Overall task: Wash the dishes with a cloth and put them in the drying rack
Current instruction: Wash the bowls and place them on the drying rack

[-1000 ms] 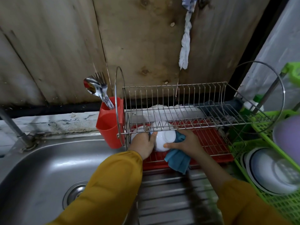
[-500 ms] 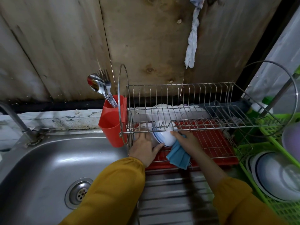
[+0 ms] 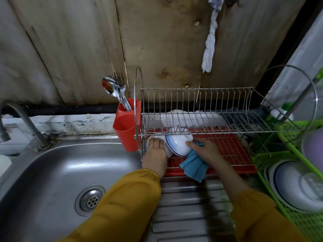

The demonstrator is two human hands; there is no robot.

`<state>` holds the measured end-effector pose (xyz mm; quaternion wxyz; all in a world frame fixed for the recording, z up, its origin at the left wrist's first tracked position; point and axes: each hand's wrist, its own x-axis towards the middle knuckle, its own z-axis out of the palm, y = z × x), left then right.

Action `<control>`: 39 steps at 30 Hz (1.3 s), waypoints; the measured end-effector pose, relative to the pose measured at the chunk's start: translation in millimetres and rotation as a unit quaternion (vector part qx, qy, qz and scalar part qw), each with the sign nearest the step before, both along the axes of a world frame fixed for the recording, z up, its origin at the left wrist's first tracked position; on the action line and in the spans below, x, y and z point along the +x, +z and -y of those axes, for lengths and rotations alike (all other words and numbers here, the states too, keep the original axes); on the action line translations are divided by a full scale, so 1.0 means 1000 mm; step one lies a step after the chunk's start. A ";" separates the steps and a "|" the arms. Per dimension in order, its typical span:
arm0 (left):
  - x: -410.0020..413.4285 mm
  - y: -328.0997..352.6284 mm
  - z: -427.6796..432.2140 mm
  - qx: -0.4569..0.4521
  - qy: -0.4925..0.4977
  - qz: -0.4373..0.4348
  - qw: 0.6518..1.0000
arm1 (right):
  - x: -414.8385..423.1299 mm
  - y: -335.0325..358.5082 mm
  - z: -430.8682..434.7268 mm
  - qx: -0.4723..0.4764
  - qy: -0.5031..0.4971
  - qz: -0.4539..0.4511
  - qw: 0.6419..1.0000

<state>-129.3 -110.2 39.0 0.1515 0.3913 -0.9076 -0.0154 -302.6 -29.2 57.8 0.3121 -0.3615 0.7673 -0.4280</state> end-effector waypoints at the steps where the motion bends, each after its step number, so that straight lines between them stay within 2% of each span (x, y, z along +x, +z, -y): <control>1: 0.001 0.004 -0.002 0.011 0.009 0.012 1.000 | 0.000 0.000 -0.001 0.000 -0.004 0.002 1.000; 5: 0.006 0.011 -0.010 0.081 0.000 0.019 0.997 | 0.004 0.001 -0.006 -0.012 -0.054 -0.020 0.998; 10: 0.018 0.015 -0.021 0.111 -0.049 -0.051 0.991 | 0.034 0.014 -0.031 -0.102 -0.095 -0.082 0.987; 14: 0.045 0.027 -0.038 0.143 -0.054 -0.129 0.980 | 0.080 0.023 -0.046 -0.151 -0.052 -0.088 0.983; 19: 0.110 0.032 -0.055 0.137 0.007 -0.198 0.970 | 0.146 0.021 -0.049 -0.156 0.016 -0.122 0.980; 22: 0.160 0.030 -0.050 0.116 0.052 -0.184 0.975 | 0.188 0.017 -0.040 -0.165 0.069 -0.162 0.970; 27: 0.268 0.026 -0.019 0.068 0.127 -0.141 0.979 | 0.273 0.022 -0.005 -0.142 0.145 -0.150 0.968; 31: 0.355 0.026 0.010 0.056 0.178 -0.090 0.978 | 0.347 0.030 0.035 -0.127 0.208 -0.188 0.951; 36: 0.454 0.023 0.043 0.043 0.218 0.003 0.975 | 0.443 0.034 0.087 -0.140 0.290 -0.261 0.910; 39: 0.511 0.014 0.061 0.034 0.243 0.042 0.968 | 0.500 0.040 0.120 -0.106 0.356 -0.311 0.875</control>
